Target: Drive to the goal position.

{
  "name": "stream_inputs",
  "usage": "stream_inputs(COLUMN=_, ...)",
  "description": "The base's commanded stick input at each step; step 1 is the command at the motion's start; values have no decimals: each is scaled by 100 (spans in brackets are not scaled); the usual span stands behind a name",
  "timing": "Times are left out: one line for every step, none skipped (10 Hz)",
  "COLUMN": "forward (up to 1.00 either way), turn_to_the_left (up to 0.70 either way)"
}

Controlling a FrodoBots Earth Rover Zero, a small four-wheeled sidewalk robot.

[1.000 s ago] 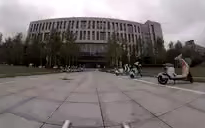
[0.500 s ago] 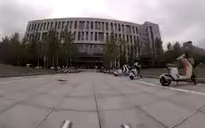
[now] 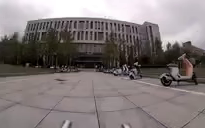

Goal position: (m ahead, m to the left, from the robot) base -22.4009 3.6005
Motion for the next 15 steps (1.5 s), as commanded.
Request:
stream_inputs(forward=15, turn_to_the_left=-37)
stream_inputs(forward=13, turn_to_the_left=-40)
stream_inputs(forward=11, turn_to_the_left=-44)
stream_inputs(forward=9, turn_to_the_left=-47)
stream_inputs(forward=7, turn_to_the_left=-50)
stream_inputs(forward=6, turn_to_the_left=-53)
stream_inputs(forward=4, turn_to_the_left=-57)
stream_inputs(forward=2, turn_to_the_left=-60)
stream_inputs(forward=0, turn_to_the_left=-63)
stream_inputs(forward=0, turn_to_the_left=-63)
stream_inputs(forward=0, turn_to_the_left=-63)
stream_inputs(forward=0, turn_to_the_left=-63)
stream_inputs(forward=0, turn_to_the_left=-63)
stream_inputs(forward=0, turn_to_the_left=-63)
stream_inputs(forward=0, turn_to_the_left=-63)
